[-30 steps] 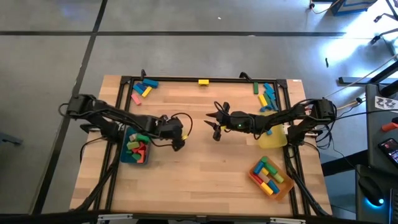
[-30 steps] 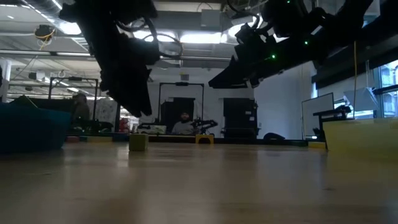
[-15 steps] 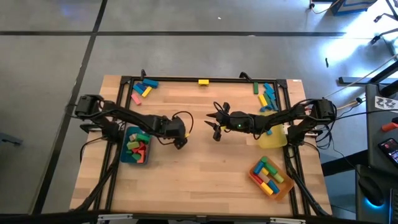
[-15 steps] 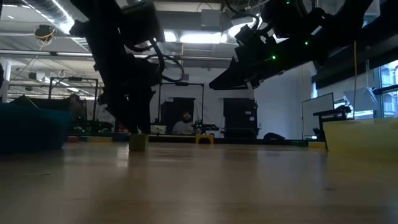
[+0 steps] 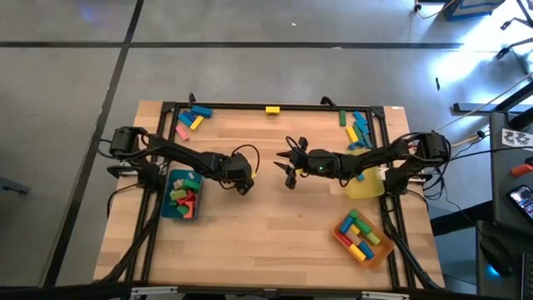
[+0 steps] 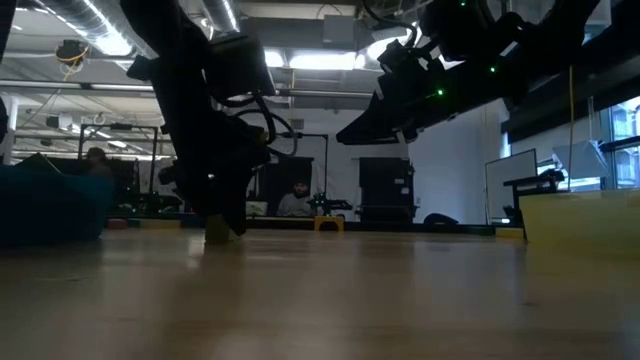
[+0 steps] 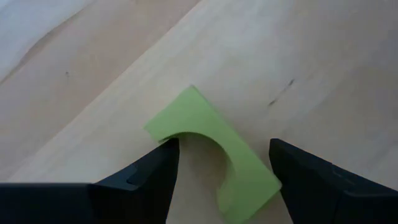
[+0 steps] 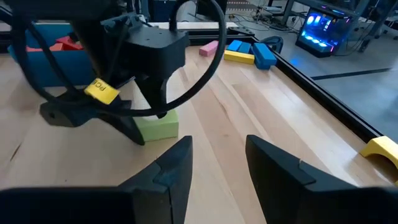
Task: Sort blocks by size
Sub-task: Put the light green arch block into the blue bin
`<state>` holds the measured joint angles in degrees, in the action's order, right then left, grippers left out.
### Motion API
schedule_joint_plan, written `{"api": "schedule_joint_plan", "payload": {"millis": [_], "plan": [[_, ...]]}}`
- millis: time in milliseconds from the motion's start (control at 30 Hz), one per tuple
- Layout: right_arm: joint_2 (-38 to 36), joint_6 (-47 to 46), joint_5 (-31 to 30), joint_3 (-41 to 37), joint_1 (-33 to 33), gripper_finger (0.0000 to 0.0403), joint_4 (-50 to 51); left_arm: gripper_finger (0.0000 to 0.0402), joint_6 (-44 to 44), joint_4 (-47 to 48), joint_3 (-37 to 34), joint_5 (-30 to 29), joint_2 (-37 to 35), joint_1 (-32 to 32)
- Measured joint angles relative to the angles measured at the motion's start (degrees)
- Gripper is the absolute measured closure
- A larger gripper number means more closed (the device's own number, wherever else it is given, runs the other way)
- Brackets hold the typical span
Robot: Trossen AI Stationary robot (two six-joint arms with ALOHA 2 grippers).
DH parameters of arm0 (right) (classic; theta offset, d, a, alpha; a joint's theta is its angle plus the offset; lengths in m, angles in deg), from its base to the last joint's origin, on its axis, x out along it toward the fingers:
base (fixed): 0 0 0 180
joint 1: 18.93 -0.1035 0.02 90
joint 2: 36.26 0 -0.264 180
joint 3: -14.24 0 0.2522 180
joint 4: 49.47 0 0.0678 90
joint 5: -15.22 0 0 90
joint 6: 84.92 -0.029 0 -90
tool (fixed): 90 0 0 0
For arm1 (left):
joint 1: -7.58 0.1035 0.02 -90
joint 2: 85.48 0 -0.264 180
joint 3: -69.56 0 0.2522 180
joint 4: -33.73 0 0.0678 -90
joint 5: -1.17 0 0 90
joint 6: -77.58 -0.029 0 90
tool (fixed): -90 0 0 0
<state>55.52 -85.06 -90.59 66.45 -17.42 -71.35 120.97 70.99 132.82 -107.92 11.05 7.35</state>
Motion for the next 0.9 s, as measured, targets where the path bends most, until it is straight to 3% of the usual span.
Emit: {"api": "schedule_joint_plan", "payload": {"millis": [200, 567, 733, 900], "plan": [[0.0, 0.0, 0.0, 0.0, 0.0, 0.0252, 0.3, 0.0227, -2.5, -0.3, -0.1, -0.2, 0.0, 0.8], [0.0, 0.0, 0.0, 0.0, 0.0, 0.0252, 1.1, 0.0332, -21.1, 0.0, -0.3, -1.4, -0.2, -0.7], [0.0, 0.0, 0.0, 0.0, 0.0, 0.0252, 1.1, 0.0357, -25.8, 1.5, -0.2, -1.6, -0.5, -1.7], [0.0, 0.0, 0.0, 0.0, 0.0, 0.0252, 1.1, 0.0357, -27.5, 3.5, -0.4, -1.0, -1.8, -3.0]]}}
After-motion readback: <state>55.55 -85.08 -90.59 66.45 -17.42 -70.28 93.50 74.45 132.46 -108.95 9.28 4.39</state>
